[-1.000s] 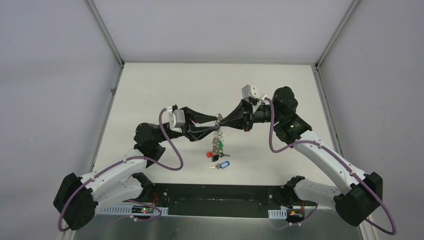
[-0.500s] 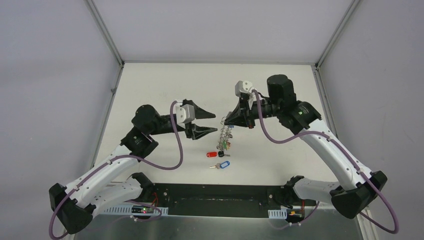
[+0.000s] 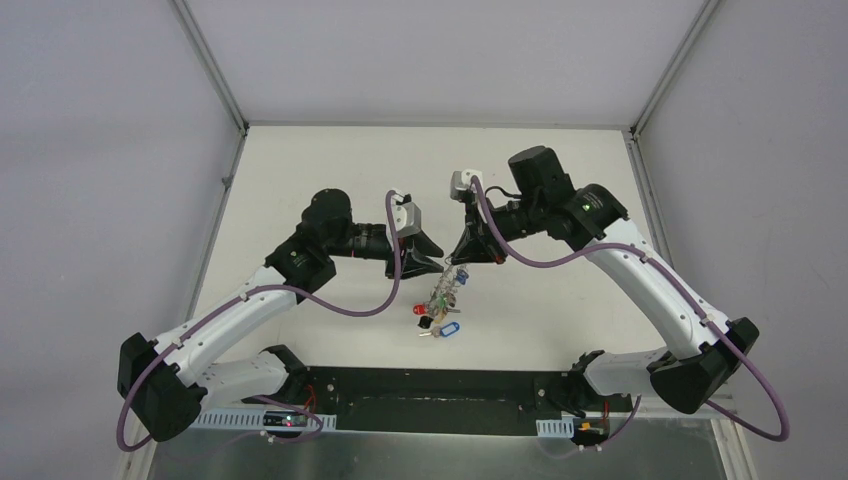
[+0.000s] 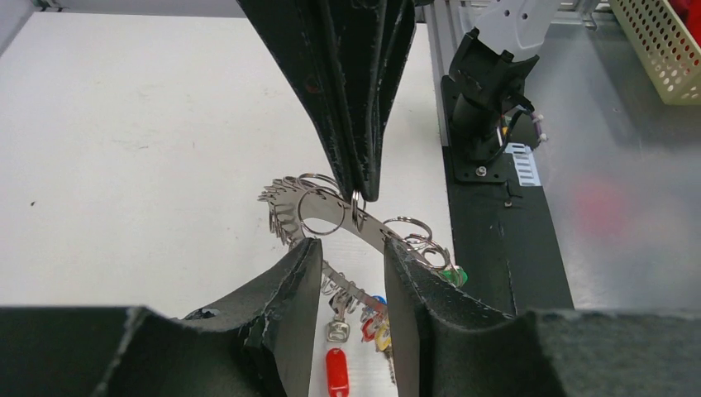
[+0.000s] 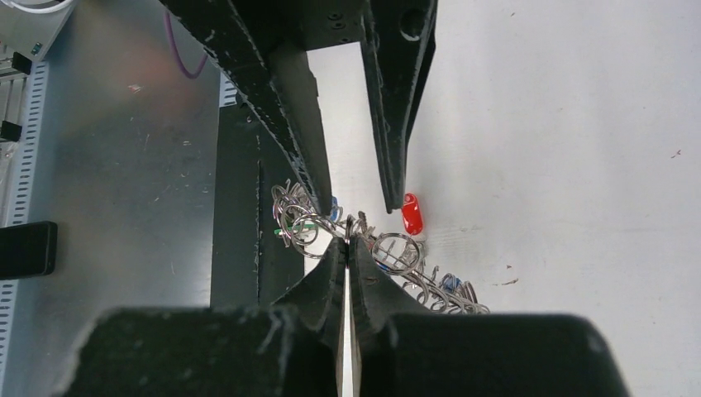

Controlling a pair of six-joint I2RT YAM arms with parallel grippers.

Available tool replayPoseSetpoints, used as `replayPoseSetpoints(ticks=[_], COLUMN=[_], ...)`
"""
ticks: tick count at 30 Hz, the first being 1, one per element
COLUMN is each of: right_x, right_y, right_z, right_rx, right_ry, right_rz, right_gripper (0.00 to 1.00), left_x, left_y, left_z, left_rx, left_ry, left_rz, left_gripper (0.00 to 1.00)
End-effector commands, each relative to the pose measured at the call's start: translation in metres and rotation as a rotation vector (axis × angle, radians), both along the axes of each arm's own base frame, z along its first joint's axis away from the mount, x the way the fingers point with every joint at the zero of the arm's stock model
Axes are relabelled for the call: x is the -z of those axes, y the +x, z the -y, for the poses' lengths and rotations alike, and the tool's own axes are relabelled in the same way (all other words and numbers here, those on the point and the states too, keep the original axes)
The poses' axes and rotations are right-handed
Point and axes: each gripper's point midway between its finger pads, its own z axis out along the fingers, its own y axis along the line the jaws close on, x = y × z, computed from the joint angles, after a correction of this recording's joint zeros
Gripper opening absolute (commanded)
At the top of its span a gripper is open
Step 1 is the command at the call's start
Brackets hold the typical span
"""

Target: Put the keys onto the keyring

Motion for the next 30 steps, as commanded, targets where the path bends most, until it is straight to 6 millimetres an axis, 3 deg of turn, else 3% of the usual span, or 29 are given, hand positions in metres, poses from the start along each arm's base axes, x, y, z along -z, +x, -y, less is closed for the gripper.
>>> replayPoseSetpoints(ticks=[1, 13, 16, 18, 26, 30], right_x=[-0.022, -0.018, -0.02, -0.022, -0.025, -0.032], right_y=[-0.002, -0.003, -0.001, 0.002, 0.011, 0.011], right_z=[-0.008, -0.013, -0.016, -0.019, -0.02, -0.021], right_rx=[-0.028, -0.029, -0.004, 0.021, 0.106, 0.12], right_ry=[0.058, 0.077, 0.092, 0.108, 0.226, 0.317], right_rz=[0.05, 0.048, 0.026, 0.018, 0.098, 0.152], right_gripper=[0.0, 0.0, 0.0, 0.0, 0.0, 0.0], left_x=[-0.025, -0.023, -0.023, -0.022, -0.024, -0.025], left_y=[-0.007, -0.005, -0.006, -0.006, -0.006, -0.008], left_z=[0.006, 0.01, 0.009, 0.008, -0.001, -0.008], left_rx=[0.049, 0.047, 0.046, 0.045, -0.014, -0.047], left_ry=[-0.053, -0.066, -0.069, -0.071, -0.098, -0.118], left_rz=[0.023, 0.015, 0.022, 0.021, 0.045, 0.066], left_gripper=[0.34, 0.22, 0.11, 0.1, 0.22, 0.36])
